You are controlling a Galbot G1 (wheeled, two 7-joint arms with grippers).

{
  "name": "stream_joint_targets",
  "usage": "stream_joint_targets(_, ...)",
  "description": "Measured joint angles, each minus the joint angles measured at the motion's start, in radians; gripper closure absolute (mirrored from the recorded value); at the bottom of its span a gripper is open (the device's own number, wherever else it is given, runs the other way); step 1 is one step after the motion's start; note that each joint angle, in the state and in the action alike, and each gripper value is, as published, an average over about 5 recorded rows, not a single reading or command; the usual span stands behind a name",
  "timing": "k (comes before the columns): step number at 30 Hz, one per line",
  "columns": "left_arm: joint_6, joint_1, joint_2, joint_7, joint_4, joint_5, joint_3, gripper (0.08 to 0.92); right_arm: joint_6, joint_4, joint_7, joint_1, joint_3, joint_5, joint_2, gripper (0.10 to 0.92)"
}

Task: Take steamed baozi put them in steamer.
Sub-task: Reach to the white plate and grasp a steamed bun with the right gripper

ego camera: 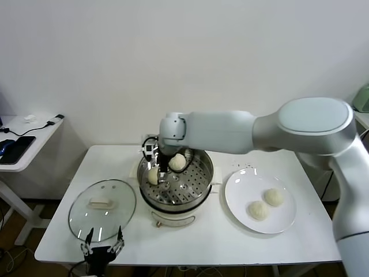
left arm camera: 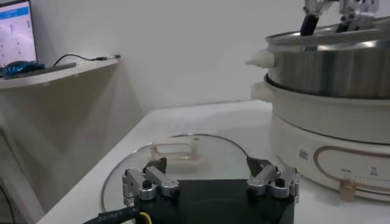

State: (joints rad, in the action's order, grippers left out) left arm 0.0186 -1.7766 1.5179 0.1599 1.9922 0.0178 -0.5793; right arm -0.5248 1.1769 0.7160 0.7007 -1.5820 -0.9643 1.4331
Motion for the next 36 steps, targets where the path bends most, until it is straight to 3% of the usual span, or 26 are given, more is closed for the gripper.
stream_joint_targets(8, 0.004, 0.007, -0.002, -0.002, 0.005, -0.001, -0.004, 0.177, 0.101, 0.107, 0.132, 0.173, -0.082, 0.049, -0.212, 0.203)
stream_joint_targets(17, 0.004, 0.019, -0.003, -0.003, -0.007, -0.003, -0.005, 0.177, 0.173, 0.255, 0.212, 0.270, -0.221, 0.210, -0.523, 0.203)
stream_joint_targets(26, 0.003, 0.016, 0.008, -0.002, -0.014, 0.002, -0.003, 0.177, 0.173, 0.308, 0.213, 0.126, -0.191, 0.364, -0.730, 0.203)
stream_joint_targets(36, 0.001, 0.013, 0.014, 0.000, -0.023, 0.005, 0.001, 0.177, 0.137, 0.296, 0.169, -0.105, -0.063, 0.464, -0.809, 0.203)
